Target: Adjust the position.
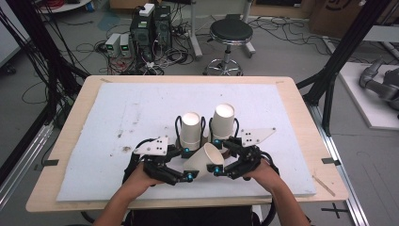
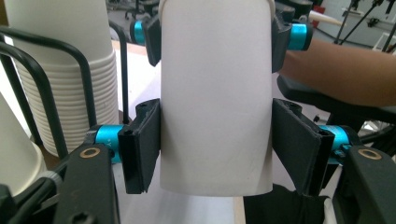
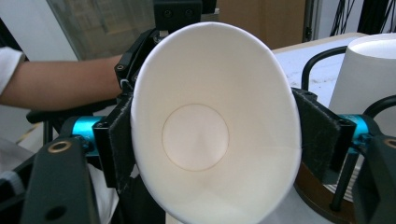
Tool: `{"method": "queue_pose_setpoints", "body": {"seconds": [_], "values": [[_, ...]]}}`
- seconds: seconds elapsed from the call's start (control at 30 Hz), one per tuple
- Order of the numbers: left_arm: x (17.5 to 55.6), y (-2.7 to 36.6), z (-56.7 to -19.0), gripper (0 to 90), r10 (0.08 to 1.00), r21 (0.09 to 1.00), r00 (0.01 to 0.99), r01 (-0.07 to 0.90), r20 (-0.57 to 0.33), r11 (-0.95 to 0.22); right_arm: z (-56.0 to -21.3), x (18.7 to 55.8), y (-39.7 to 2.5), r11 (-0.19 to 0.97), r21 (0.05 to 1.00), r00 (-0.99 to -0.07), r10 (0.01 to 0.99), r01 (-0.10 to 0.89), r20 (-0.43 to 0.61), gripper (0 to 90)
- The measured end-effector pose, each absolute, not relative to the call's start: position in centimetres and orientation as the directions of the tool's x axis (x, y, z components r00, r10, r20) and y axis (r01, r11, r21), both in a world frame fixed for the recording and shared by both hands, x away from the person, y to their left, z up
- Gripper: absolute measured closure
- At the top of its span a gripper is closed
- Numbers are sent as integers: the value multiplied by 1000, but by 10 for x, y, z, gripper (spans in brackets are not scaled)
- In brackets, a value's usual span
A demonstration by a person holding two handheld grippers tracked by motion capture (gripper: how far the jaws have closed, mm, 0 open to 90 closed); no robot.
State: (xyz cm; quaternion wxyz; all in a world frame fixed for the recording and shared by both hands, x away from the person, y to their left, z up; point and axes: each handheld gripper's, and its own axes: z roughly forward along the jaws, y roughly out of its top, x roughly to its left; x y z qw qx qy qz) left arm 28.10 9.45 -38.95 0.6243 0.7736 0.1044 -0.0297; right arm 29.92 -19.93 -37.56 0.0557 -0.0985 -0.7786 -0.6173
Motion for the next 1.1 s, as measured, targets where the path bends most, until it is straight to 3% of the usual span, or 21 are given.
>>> {"method": "queue_pose_setpoints", "body": {"seconds": [0.3,0.43,0.53,0.63,0.83,1.1], "values": [[279,87,-392,353,146,943,975,200,-165,-265,-373,297,-196,237,955,-983,83,181,165,307],[279,83,-394,277,172,933,972,208,-162,-294,-373,297,-195,264,948,-983,89,177,159,307],[278,82,-395,346,142,934,979,186,-148,-306,-372,296,-193,272,946,-983,92,175,156,314],[279,82,-395,357,136,934,979,188,-153,-302,-373,296,-193,270,946,-983,91,178,159,314],[280,86,-394,357,128,947,979,188,-160,-258,-373,297,-193,200,947,-967,83,252,240,204],[279,89,-393,357,119,959,980,184,-161,-215,-374,297,-195,159,951,-963,73,267,258,210]]}}
